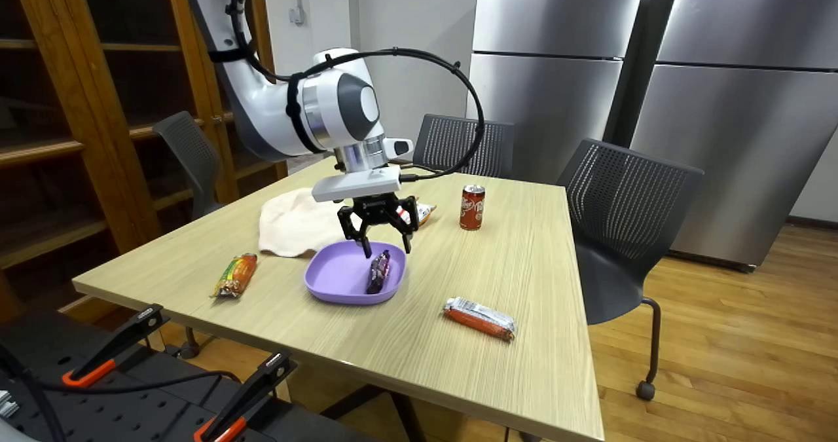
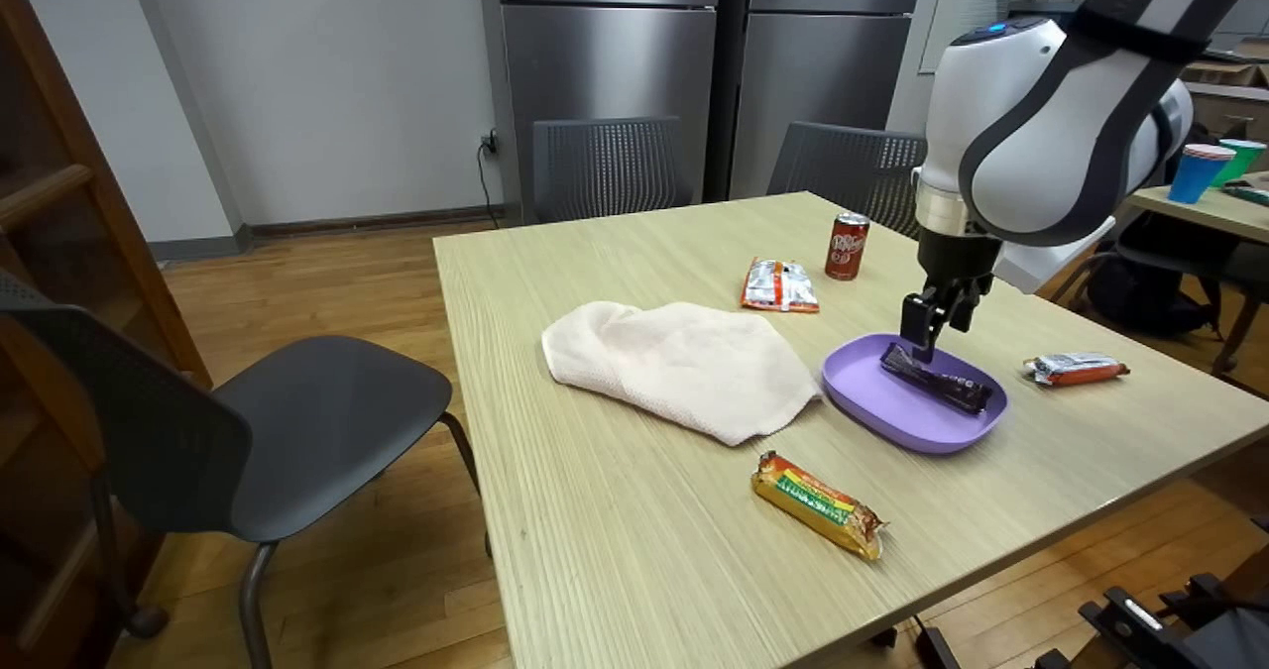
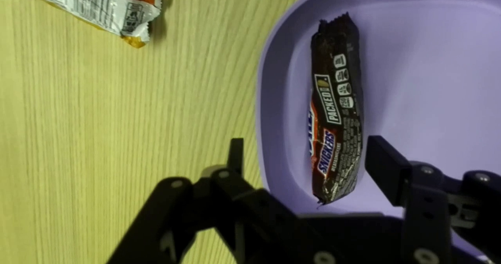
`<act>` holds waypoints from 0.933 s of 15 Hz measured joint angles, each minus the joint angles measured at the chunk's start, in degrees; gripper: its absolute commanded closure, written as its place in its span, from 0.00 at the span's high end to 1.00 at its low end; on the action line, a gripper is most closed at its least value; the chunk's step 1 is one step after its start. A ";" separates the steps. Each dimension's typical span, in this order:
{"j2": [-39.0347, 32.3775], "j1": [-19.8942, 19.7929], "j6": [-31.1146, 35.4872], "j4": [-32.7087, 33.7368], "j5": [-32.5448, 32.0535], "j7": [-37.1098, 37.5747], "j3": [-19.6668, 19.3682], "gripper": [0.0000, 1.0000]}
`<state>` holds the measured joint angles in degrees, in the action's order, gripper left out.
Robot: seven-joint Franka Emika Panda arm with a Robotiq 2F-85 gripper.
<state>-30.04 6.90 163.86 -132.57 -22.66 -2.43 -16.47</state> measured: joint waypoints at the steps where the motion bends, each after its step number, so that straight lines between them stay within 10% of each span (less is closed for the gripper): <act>1: 0.11 -0.01 0.00 0.06 0.00 0.08 -0.53 1.00; 14: 0.23 -4.35 -0.18 1.19 1.01 3.12 -5.28 1.00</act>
<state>-29.82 2.55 163.68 -131.38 -21.65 0.70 -21.74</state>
